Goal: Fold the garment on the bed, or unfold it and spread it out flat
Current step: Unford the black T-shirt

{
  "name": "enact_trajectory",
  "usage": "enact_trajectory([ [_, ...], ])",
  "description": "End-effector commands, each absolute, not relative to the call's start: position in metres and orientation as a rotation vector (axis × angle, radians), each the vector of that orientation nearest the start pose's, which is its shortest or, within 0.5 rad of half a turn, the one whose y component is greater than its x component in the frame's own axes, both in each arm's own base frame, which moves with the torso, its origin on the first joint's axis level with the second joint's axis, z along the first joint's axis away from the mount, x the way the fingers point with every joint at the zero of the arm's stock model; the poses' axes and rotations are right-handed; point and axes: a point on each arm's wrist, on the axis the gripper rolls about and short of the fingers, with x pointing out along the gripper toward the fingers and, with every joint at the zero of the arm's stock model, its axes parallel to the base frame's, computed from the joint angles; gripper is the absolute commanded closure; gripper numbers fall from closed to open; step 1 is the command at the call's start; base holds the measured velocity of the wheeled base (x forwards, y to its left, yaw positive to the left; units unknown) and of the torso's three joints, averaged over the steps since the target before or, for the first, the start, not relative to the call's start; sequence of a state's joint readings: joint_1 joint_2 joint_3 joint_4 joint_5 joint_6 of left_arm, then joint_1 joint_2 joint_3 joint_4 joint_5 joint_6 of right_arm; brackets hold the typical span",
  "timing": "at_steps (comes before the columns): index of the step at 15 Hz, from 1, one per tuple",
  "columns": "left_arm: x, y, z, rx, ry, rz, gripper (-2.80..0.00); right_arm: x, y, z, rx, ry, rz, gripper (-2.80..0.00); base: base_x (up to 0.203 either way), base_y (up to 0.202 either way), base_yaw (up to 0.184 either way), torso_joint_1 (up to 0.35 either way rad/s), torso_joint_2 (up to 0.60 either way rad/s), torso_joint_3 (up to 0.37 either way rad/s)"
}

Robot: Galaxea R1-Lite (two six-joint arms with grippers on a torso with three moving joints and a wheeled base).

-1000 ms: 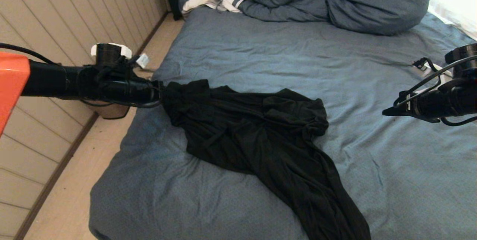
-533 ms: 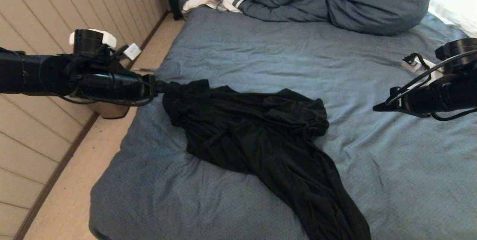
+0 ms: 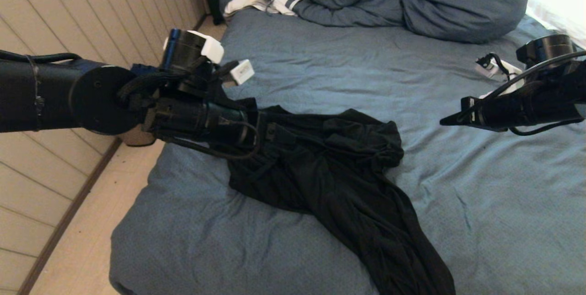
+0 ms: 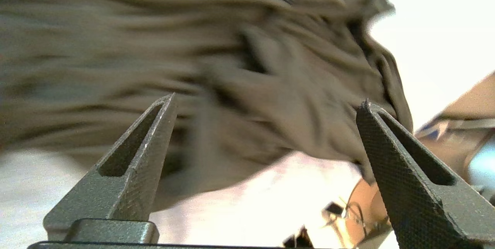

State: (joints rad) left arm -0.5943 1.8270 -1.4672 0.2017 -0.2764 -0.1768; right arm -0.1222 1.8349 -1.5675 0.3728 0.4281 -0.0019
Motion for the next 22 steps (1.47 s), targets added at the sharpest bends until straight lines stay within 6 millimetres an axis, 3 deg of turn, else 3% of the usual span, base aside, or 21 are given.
enact_trajectory([
  [1,0.276,-0.236,0.232,-0.017,0.677,-0.827,-2.80,0.349,-0.031,0.255,0.169,0.619,0.304,0.00,0.000,0.000,0.000,0.000,0.00,0.000],
  [3,0.274,-0.257,0.216,0.028,0.697,-0.797,-2.80,0.348,-0.031,0.257,0.159,0.614,0.308,0.00,0.000,0.000,0.000,0.000,0.00,0.000],
  [6,0.290,-0.271,0.196,0.070,0.700,-0.689,-2.80,0.345,-0.029,0.261,0.152,0.604,0.317,0.00,0.000,0.000,0.000,0.000,0.00,0.000],
  [11,0.301,-0.281,0.175,0.085,0.709,-0.652,-2.80,0.341,-0.028,0.265,0.154,0.591,0.335,0.00,0.000,0.000,0.000,0.000,0.00,0.000],
  [15,0.310,-0.288,0.172,0.074,0.675,-0.640,-2.80,0.341,-0.028,0.266,0.157,0.587,0.346,0.00,0.000,0.000,0.000,0.000,0.00,0.000],
  [16,0.309,-0.287,0.172,0.074,0.675,-0.640,0.00,0.341,-0.028,0.266,0.156,0.585,0.346,0.00,0.000,0.000,0.000,0.000,0.00,0.000],
  [22,0.310,-0.287,0.171,0.078,0.661,-0.617,0.00,0.342,-0.029,0.266,0.156,0.583,0.344,0.00,0.000,0.000,0.000,0.000,0.00,0.000],
])
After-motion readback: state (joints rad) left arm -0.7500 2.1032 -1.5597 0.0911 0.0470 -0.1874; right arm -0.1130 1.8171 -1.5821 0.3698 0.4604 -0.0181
